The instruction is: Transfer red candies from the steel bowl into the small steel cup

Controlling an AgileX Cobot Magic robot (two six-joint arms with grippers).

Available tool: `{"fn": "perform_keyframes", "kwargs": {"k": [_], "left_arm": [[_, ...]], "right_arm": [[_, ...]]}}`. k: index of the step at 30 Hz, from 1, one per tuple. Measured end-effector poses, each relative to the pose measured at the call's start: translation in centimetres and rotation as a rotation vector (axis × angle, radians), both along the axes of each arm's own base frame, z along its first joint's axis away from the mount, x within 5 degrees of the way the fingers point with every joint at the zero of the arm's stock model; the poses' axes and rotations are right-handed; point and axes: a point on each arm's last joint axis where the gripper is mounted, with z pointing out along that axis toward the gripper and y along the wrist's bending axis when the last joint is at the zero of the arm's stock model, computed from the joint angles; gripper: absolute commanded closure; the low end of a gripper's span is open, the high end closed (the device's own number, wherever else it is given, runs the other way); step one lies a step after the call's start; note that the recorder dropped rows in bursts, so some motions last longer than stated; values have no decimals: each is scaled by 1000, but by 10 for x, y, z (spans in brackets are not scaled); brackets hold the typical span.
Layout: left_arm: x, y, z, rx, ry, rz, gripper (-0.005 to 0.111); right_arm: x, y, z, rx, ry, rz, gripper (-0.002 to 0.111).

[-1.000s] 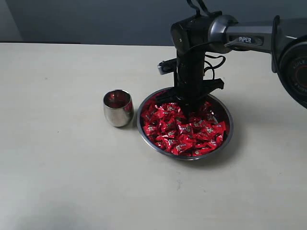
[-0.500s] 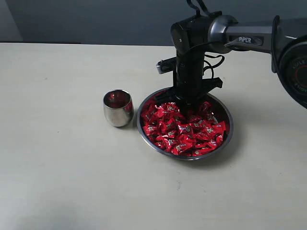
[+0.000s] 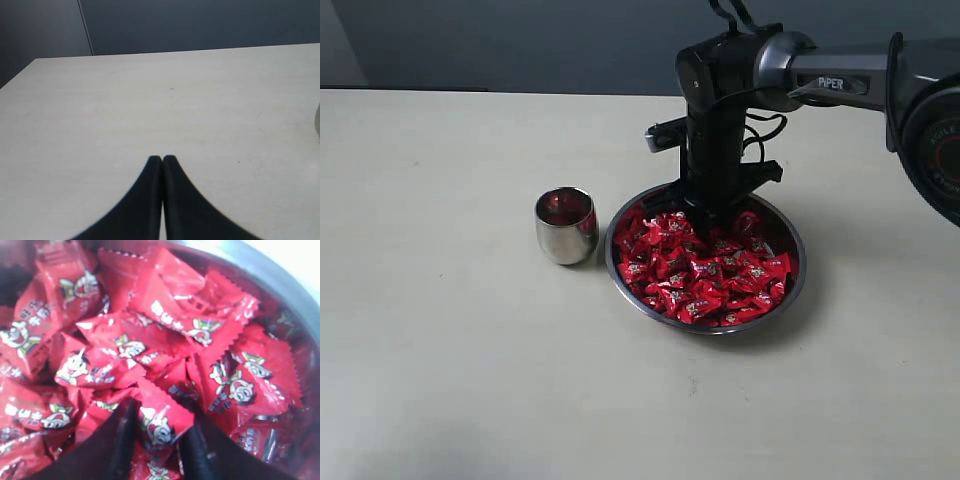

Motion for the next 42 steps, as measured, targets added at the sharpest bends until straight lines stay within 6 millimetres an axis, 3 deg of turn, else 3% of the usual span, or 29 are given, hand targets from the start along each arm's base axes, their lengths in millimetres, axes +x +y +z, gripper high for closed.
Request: {"fn": "perform_keyframes", "kwargs": {"k": [20, 23, 26, 34, 36, 42], "left_arm": [[0, 0, 0, 0, 0, 0, 106], [0, 0, 0, 0, 0, 0, 106], [0, 0, 0, 0, 0, 0, 106], [0, 0, 0, 0, 0, 0, 106], [0, 0, 0, 0, 0, 0, 106], [0, 0, 0, 0, 0, 0, 106]], "right_arm": [[6, 0, 0, -2, -69, 30, 77], [6, 0, 0, -5, -69, 30, 89], [6, -1, 0, -11, -63, 31, 109], [5, -1, 0, -15, -58, 30, 109], [5, -1, 4, -11, -65, 30, 109], [6, -4, 40, 16, -146, 40, 109]]}}
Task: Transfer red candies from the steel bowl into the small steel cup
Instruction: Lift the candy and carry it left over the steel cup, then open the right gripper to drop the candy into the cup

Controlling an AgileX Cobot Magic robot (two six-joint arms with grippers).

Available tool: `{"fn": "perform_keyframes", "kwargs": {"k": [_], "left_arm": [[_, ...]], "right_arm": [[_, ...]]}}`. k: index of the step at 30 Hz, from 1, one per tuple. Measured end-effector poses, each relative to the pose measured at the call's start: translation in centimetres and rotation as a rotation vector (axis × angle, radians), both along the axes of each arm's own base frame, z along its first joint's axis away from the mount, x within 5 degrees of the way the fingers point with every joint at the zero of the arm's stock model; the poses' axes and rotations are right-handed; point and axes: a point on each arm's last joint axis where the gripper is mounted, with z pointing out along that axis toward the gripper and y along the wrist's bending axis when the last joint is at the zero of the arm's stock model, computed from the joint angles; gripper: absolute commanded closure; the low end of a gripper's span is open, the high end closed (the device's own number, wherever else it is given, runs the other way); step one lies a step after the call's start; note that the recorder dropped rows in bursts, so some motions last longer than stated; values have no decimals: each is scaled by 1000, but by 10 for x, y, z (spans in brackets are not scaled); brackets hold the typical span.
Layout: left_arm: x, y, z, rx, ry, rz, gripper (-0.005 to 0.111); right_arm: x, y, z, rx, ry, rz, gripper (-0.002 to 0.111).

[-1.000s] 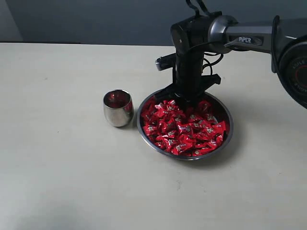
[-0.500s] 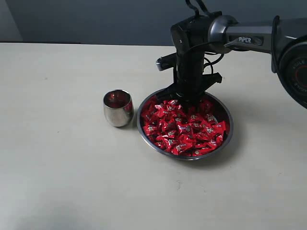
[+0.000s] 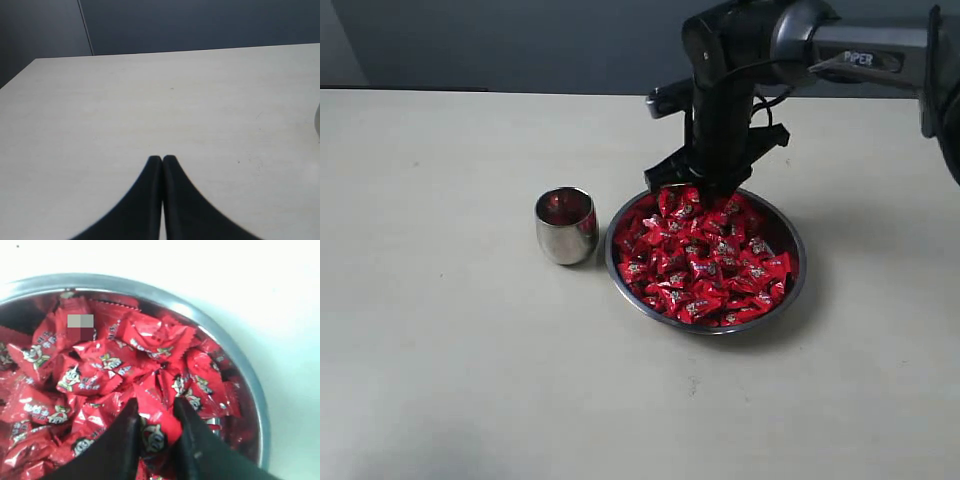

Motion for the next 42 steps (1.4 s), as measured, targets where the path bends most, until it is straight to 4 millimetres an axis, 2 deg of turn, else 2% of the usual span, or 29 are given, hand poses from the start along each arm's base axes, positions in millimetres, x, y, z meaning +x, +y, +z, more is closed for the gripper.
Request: {"fn": "perform_keyframes", "kwargs": {"k": [7, 11, 16, 19, 22, 25, 27, 31, 36, 42], "left_arm": [[0, 0, 0, 0, 0, 0, 106], [0, 0, 0, 0, 0, 0, 106], [0, 0, 0, 0, 0, 0, 106], [0, 0, 0, 0, 0, 0, 106], [0, 0, 0, 0, 0, 0, 106], [0, 0, 0, 0, 0, 0, 106], [0, 0, 0, 0, 0, 0, 106], [0, 0, 0, 0, 0, 0, 106], [0, 0, 0, 0, 0, 0, 106], [0, 0, 0, 0, 0, 0, 106]], "right_arm": [[-6, -1, 18, 26, 12, -13, 109], [-12, 6, 35, 138, 20, 16, 109], [-20, 24, 63, 396, 22, 82, 109], [-20, 33, 75, 469, 3, 109, 109], [-28, 59, 86, 511, -32, 187, 109], [-37, 86, 82, 513, -19, 257, 109], [-41, 97, 75, 510, -9, 279, 109], [-40, 103, 64, 483, -8, 296, 109], [-35, 106, 39, 452, 13, 290, 109], [-34, 108, 33, 453, 18, 284, 109]]}}
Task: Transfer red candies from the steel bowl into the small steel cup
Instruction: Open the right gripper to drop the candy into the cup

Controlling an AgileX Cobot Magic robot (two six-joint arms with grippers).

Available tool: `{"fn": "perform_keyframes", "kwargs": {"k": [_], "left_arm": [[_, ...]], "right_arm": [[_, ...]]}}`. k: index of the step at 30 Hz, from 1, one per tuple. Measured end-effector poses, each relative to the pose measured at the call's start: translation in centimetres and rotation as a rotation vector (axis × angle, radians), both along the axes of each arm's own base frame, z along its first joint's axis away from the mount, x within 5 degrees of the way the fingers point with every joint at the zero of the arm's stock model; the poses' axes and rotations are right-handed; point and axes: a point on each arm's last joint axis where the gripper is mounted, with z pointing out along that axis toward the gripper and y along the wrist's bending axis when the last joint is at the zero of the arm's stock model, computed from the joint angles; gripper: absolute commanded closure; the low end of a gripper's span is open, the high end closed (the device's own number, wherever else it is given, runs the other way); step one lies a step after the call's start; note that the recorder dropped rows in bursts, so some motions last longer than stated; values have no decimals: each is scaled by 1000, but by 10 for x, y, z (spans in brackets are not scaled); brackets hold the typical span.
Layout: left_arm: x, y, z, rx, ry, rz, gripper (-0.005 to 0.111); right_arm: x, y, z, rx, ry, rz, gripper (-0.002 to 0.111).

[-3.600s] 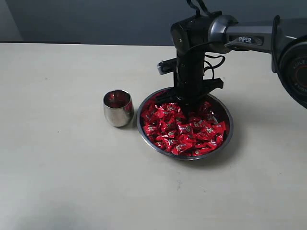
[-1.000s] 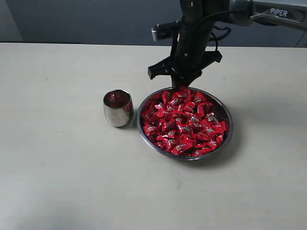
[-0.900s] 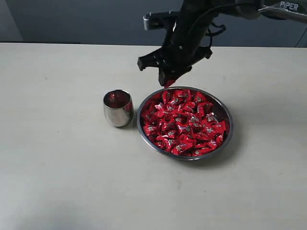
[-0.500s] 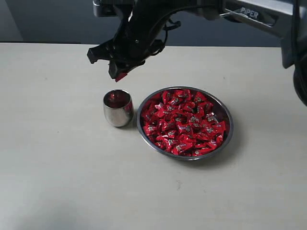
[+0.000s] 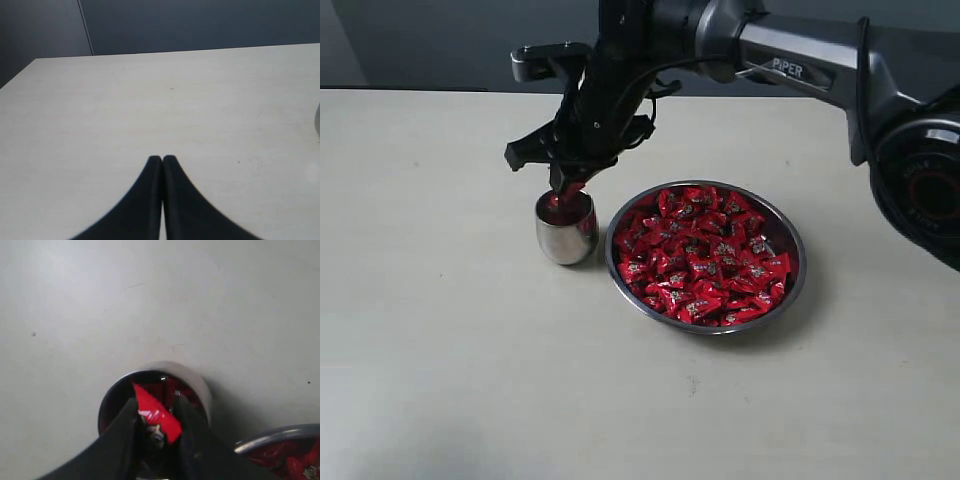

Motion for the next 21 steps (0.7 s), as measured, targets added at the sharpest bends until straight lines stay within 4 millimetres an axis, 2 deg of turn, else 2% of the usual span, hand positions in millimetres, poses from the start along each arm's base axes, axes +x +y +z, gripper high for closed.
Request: {"fn": "perform_keyframes", "kwargs": {"k": [4, 7, 8, 10, 21], "left_arm": [[0, 0, 0, 0, 0, 0, 106], [0, 0, 0, 0, 0, 0, 106], [0, 0, 0, 0, 0, 0, 106], [0, 0, 0, 0, 0, 0, 106], [0, 0, 0, 0, 0, 0, 106]], "right_arm": [[0, 0, 0, 0, 0, 0, 105], [0, 0, 0, 0, 0, 0, 88], [0, 0, 0, -2, 2, 1, 77], [0, 0, 0, -3, 3, 1, 70], [-1, -2, 1, -23, 5, 10, 70]]}}
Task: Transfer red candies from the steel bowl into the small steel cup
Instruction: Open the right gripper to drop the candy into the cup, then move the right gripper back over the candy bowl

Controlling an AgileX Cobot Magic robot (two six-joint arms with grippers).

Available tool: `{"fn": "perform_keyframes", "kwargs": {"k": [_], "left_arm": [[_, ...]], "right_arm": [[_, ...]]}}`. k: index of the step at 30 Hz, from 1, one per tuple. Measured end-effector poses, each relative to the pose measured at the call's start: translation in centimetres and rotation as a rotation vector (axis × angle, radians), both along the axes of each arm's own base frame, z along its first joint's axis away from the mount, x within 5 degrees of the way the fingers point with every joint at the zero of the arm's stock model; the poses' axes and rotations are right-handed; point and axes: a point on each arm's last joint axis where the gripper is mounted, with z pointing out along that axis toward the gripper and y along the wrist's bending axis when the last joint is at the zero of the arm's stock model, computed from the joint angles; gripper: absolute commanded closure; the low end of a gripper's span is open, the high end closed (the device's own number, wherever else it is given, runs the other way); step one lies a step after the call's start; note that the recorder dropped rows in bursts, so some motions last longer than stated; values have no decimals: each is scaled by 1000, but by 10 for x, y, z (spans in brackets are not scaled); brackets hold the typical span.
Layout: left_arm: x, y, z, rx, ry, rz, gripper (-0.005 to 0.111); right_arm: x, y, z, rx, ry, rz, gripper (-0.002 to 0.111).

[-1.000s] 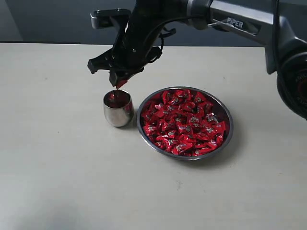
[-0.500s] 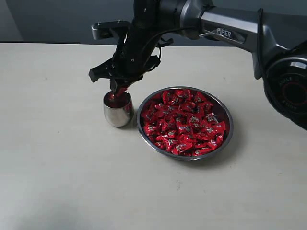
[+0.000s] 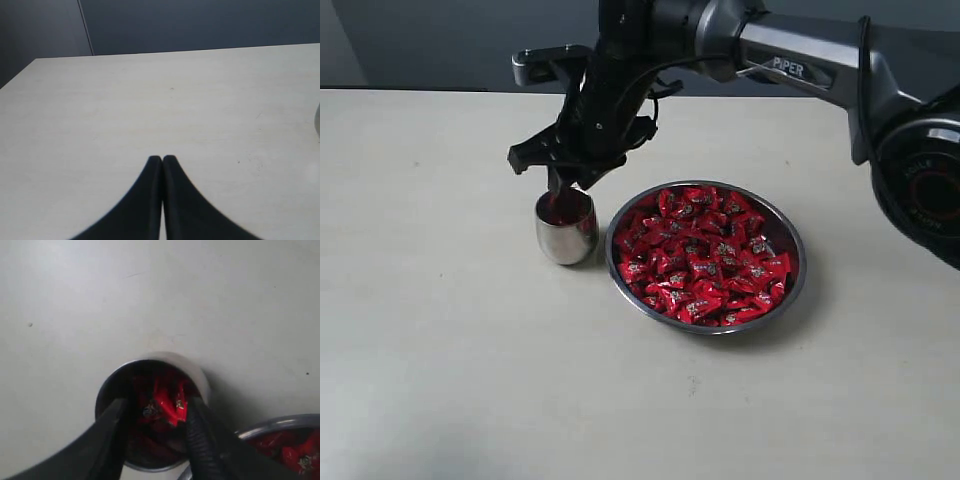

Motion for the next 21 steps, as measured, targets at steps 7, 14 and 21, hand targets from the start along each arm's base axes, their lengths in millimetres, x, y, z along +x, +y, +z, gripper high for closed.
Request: {"fn": "perform_keyframes", "kwargs": {"k": [7, 14, 21], "left_arm": [[0, 0, 0, 0, 0, 0, 106], [0, 0, 0, 0, 0, 0, 106], [0, 0, 0, 0, 0, 0, 106]], "right_arm": [[5, -26, 64, 13, -177, -22, 79], [2, -50, 117, 69, -272, -56, 91], [-13, -72, 120, 71, -315, -77, 91]]}}
